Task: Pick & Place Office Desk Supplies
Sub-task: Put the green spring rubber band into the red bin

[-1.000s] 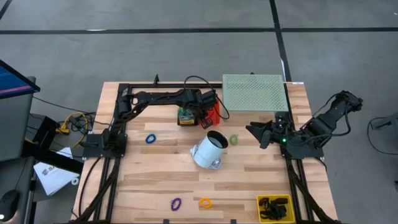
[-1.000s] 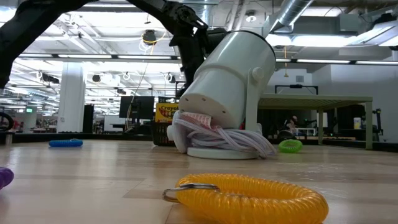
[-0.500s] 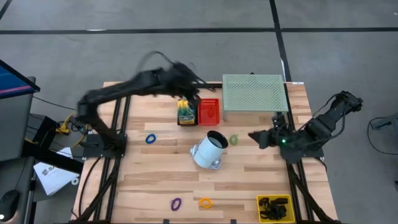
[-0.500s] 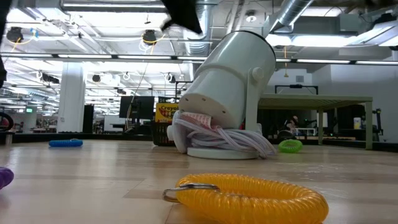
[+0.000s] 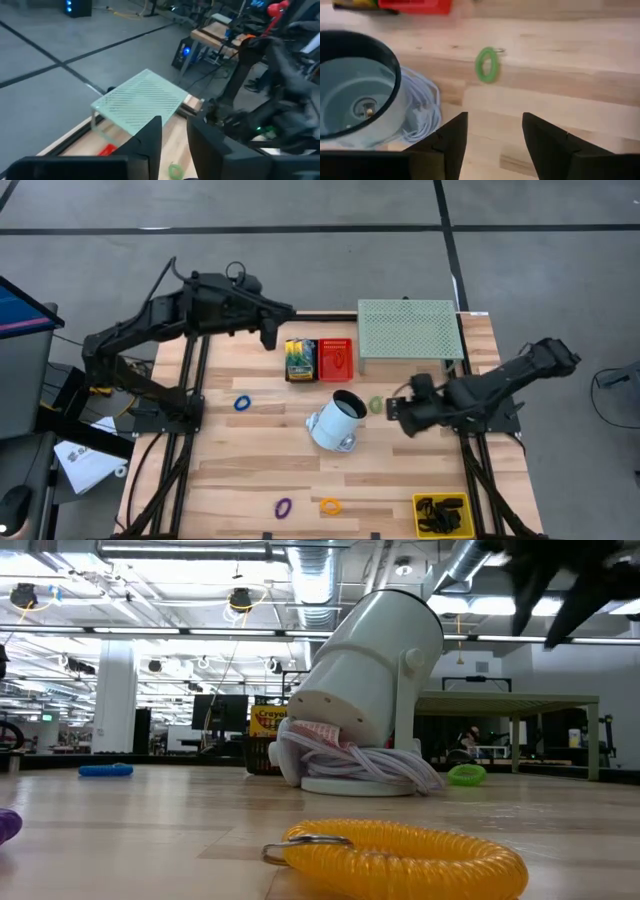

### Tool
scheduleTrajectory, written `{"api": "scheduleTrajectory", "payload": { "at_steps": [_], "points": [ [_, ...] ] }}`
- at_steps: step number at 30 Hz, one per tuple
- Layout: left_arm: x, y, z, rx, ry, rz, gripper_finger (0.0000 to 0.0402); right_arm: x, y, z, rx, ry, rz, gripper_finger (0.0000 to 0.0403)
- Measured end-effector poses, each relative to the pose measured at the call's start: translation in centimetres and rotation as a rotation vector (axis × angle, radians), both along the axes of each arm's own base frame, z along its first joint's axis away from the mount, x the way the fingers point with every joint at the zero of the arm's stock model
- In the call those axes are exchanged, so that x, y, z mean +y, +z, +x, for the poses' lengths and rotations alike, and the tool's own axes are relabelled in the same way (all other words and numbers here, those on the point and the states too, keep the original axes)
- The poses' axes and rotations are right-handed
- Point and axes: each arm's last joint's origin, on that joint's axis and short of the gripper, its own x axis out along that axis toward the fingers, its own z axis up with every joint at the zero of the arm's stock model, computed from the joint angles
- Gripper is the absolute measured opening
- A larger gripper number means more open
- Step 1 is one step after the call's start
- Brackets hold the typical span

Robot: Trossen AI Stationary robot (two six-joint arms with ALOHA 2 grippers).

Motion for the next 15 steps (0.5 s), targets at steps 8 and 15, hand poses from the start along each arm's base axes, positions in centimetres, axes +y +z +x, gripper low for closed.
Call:
{"api": "scheduleTrajectory", "payload": {
  "at_steps": [8, 15],
  "points": [
    [-0.9, 0.0, 0.2, -0.003, -0.034, 0.004, 0.0092, -2.7, -6.6, 2.2, 0.029, 0.004, 0.089, 0.0223],
    [-1.5, 0.1, 0.2, -0.009, -0.059, 0.004, 0.0092, -3.9, -9.9, 3.1, 0.044, -0.009, 0.1, 0.0214]
  ]
}}
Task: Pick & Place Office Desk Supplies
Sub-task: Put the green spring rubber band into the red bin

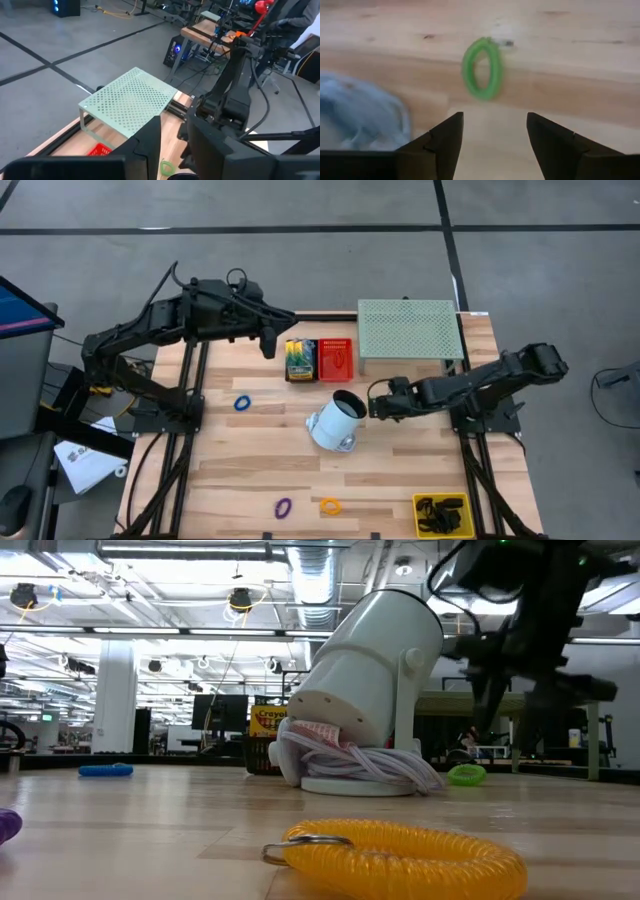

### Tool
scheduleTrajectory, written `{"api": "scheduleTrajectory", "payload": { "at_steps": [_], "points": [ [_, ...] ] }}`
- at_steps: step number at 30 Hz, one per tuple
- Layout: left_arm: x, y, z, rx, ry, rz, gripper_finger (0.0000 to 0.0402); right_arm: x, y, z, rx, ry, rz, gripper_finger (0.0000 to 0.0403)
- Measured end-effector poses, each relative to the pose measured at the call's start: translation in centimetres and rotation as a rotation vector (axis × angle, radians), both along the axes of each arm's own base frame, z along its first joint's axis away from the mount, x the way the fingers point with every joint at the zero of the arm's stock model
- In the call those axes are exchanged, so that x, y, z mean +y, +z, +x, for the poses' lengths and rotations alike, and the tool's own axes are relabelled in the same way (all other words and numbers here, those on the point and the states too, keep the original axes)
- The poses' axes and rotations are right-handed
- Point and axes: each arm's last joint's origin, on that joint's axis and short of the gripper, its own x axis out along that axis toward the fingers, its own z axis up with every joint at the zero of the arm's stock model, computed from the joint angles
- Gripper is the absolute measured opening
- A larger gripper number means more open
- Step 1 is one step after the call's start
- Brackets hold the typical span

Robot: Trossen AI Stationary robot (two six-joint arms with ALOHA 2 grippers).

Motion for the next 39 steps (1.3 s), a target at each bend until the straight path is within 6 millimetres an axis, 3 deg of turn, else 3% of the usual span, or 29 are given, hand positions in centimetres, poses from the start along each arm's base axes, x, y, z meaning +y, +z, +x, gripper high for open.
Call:
{"api": "scheduleTrajectory", "payload": {
  "at_steps": [7, 17, 20, 25, 29, 34, 39],
  "points": [
    [0.0, 0.1, 0.0, -0.015, 0.0, 0.0, 0.0092, -1.2, -2.1, 1.5, 0.029, -0.017, -0.022, 0.0191],
    [0.0, 0.2, 0.1, -0.027, 0.004, -0.017, 0.0092, -1.7, -4.3, 2.1, 0.104, -0.034, -0.03, 0.0159],
    [0.0, 0.2, 0.1, -0.027, 0.004, -0.017, 0.0092, -1.5, -4.2, 2.0, 0.108, -0.031, -0.031, 0.0124],
    [0.3, 0.2, 0.0, -0.026, 0.016, -0.017, 0.0092, -1.3, -3.7, 1.9, 0.09, -0.024, -0.036, 0.0023],
    [0.4, 0.2, 0.0, -0.026, 0.021, -0.016, 0.0092, -1.0, -3.7, 1.4, 0.129, -0.026, -0.037, 0.0016],
    [0.4, 0.1, 0.0, -0.02, 0.026, -0.015, 0.0092, 1.2, -1.4, -0.4, 0.103, -0.012, -0.032, 0.0007],
    [0.4, 0.1, 0.0, -0.02, 0.026, -0.014, 0.0092, 2.9, 4.0, -3.8, 0.015, -0.088, -0.087, 0.0004]
  ]
}}
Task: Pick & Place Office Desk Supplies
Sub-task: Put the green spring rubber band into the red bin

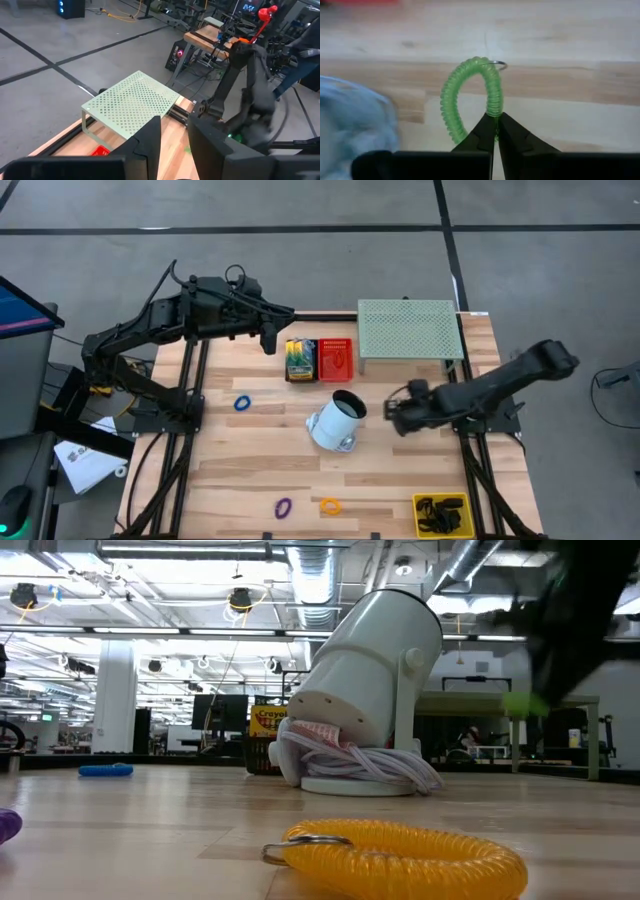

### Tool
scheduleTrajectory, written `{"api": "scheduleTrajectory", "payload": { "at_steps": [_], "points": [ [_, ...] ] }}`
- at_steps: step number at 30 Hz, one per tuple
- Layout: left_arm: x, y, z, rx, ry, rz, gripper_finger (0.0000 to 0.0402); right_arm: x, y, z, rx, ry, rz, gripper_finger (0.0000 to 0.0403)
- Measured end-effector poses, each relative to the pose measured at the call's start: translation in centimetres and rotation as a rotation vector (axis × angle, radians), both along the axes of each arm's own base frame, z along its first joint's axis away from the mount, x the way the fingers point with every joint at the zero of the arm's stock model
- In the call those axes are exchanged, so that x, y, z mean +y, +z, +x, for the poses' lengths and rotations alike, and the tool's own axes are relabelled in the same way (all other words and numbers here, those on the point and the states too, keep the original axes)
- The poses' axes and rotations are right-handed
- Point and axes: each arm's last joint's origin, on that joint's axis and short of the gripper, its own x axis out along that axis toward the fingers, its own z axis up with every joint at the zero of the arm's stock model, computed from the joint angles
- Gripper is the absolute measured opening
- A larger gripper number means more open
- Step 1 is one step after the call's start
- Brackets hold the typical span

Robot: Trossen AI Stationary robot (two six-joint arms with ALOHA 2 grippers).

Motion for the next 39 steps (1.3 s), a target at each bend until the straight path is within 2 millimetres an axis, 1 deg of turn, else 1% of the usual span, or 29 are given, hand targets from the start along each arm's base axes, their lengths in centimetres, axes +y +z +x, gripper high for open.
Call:
{"api": "scheduleTrajectory", "payload": {
  "at_steps": [2, 4, 7, 9, 11, 14, 16, 18, 20, 23, 26, 29, 33, 37, 39],
  "points": [
    [0.0, 0.0, 0.0, 0.0, 0.003, 0.001, 0.0092, 0.2, 2.9, -1.1, -0.074, -0.002, -0.039, 0.0003],
    [0.0, 0.0, 0.0, 0.0, 0.006, 0.001, 0.0092, 0.2, 5.6, -1.6, -0.16, 0.021, -0.071, 0.0003],
    [0.0, 0.0, 0.0, 0.0, 0.006, 0.001, 0.0092, -0.2, 9.2, -1.1, -0.256, 0.088, -0.125, 0.0002],
    [0.0, 0.0, 0.0, -0.001, 0.011, 0.001, 0.0092, -1.0, 11.1, 0.1, -0.266, 0.143, -0.173, 0.0001],
    [0.0, 0.0, 0.0, -0.002, 0.018, 0.001, 0.0092, -2.4, 12.6, 1.7, -0.24, 0.19, -0.223, 0.0001],
    [0.1, 0.1, 0.0, -0.009, 0.031, 0.0, 0.0092, -5.6, 14.3, 4.4, -0.186, 0.262, -0.272, 0.0001],
    [0.1, 0.1, 0.0, -0.008, 0.033, 0.001, 0.0092, -8.0, 14.9, 6.0, -0.167, 0.322, -0.277, 0.0001],
    [0.1, -0.1, -0.1, 0.005, 0.033, 0.001, 0.0092, -10.3, 15.1, 7.6, -0.171, 0.389, -0.264, 0.0001],
    [0.1, -0.2, -0.3, 0.031, 0.037, 0.005, 0.0092, -12.3, 14.9, 8.8, -0.148, 0.447, -0.249, 0.0001],
    [0.1, -0.2, -1.4, 0.069, 0.089, 0.022, 0.0092, -15.0, 13.6, 10.7, -0.102, 0.515, -0.199, 0.0],
    [0.1, 0.0, -2.4, 0.077, 0.113, 0.028, 0.0092, -17.1, 11.9, 12.9, -0.061, 0.569, -0.152, 0.0],
    [-0.1, 0.4, -3.3, 0.064, 0.129, 0.036, 0.0092, -18.4, 10.1, 14.9, 0.009, 0.605, -0.112, 0.0],
    [-0.2, 0.8, -4.2, 0.051, 0.144, 0.042, 0.0092, -19.3, 8.7, 17.0, 0.091, 0.656, -0.071, 0.0],
    [-0.2, 0.8, -4.5, 0.053, 0.148, 0.044, 0.0092, -20.0, 7.5, 18.5, 0.151, 0.688, -0.05, 0.0],
    [-0.2, 0.7, -4.5, 0.061, 0.147, 0.045, 0.0092, -20.4, 6.7, 18.9, 0.187, 0.689, -0.028, 0.0]
  ]
}}
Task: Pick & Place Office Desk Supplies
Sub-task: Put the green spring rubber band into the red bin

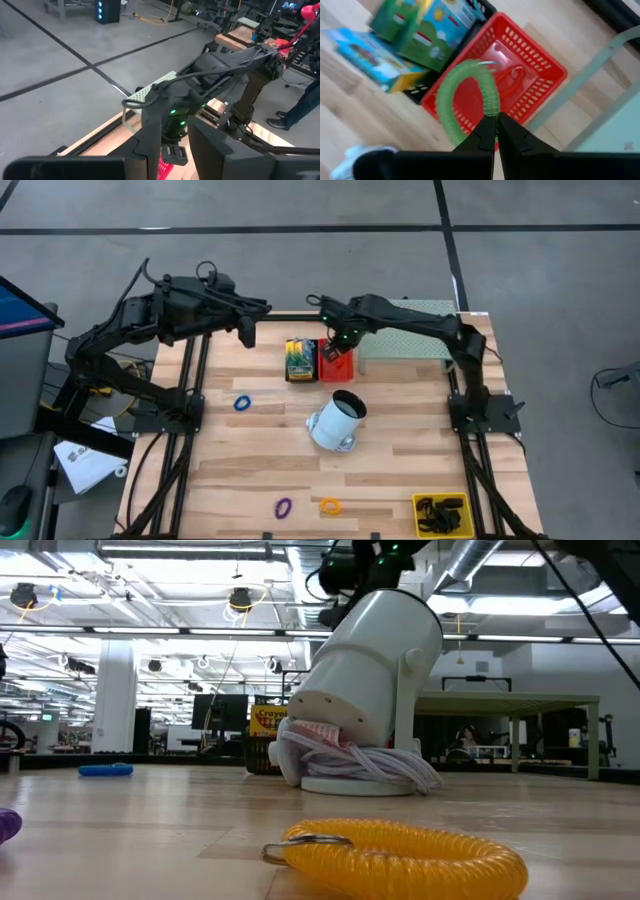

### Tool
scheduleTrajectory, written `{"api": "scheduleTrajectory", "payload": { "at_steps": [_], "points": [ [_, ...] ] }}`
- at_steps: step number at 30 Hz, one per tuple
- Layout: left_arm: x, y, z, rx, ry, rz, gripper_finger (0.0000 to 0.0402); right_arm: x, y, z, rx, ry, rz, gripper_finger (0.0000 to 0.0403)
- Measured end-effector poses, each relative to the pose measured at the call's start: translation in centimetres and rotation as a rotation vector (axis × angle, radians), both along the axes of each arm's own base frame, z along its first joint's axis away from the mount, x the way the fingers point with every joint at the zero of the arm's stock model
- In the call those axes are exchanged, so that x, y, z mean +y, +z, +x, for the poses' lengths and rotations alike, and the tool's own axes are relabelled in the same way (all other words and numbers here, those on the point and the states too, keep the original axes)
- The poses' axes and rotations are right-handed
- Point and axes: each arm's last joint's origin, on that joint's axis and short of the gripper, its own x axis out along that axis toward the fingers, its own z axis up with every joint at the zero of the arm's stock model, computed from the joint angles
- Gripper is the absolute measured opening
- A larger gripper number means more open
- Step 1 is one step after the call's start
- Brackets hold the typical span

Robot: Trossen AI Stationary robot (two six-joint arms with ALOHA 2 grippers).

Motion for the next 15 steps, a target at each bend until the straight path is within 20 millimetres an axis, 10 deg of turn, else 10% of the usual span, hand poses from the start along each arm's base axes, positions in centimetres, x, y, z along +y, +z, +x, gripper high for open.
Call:
{"api": "scheduleTrajectory", "payload": {
  "at_steps": [15],
  "points": [
    [-0.1, -0.3, -0.1, 0.035, -0.004, -0.003, 0.0092, 0.0, -1.4, 0.1, 0.075, 0.019, -0.012, 0.0074]
  ]
}}
